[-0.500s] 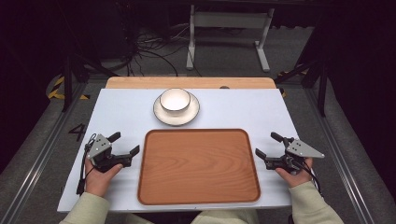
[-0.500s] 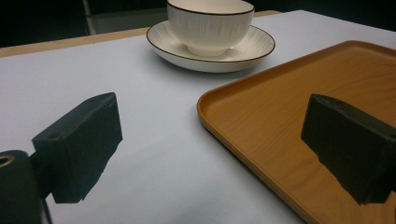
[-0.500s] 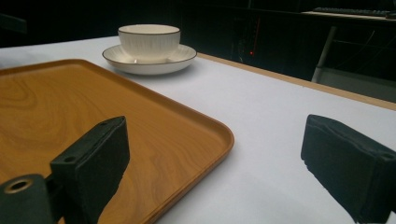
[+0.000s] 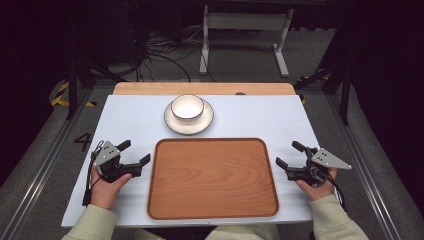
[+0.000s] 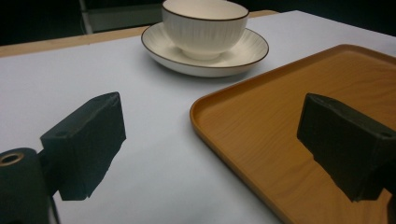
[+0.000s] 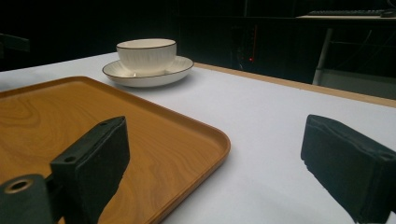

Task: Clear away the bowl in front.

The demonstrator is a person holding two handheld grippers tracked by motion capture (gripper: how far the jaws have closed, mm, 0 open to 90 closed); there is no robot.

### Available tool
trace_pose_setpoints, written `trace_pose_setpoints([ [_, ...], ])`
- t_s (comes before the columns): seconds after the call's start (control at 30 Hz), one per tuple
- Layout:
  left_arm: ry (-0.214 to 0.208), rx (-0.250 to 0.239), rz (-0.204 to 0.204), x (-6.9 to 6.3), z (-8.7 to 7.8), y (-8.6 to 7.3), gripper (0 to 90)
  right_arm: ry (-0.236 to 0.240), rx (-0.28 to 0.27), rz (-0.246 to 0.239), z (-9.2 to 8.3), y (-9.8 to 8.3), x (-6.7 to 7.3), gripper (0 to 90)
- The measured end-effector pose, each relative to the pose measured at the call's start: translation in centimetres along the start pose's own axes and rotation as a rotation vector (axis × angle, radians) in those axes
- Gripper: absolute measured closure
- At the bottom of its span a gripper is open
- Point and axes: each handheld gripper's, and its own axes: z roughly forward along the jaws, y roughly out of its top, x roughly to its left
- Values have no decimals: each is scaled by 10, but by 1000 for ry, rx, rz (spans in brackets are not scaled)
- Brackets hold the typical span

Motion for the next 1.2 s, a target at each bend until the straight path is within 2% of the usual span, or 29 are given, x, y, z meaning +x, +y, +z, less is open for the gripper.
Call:
trace_pose_setpoints([
  [0.03,0,0,0,0,0,0,91,-3,-1,1,0,0,0,88],
  [0.07,-5,15,5,-2,2,7,91,-6,-1,2,0,0,0,88],
  [0.2,-14,10,16,-3,2,18,96,-11,-5,-5,0,0,1,88],
  [0.3,-29,-3,7,-2,3,28,96,-11,-11,-5,-1,-1,1,88],
  [0.4,-20,3,7,-2,5,37,97,-10,-22,4,-2,-1,0,88],
  [0.63,-45,9,-10,-3,15,57,86,-12,-20,14,-2,-1,-1,91],
  [0.83,-57,3,9,-5,24,70,80,-15,-19,19,-2,-1,-1,90],
  [1.2,-67,8,-6,1,43,88,83,-22,-29,43,-3,-1,-2,94],
])
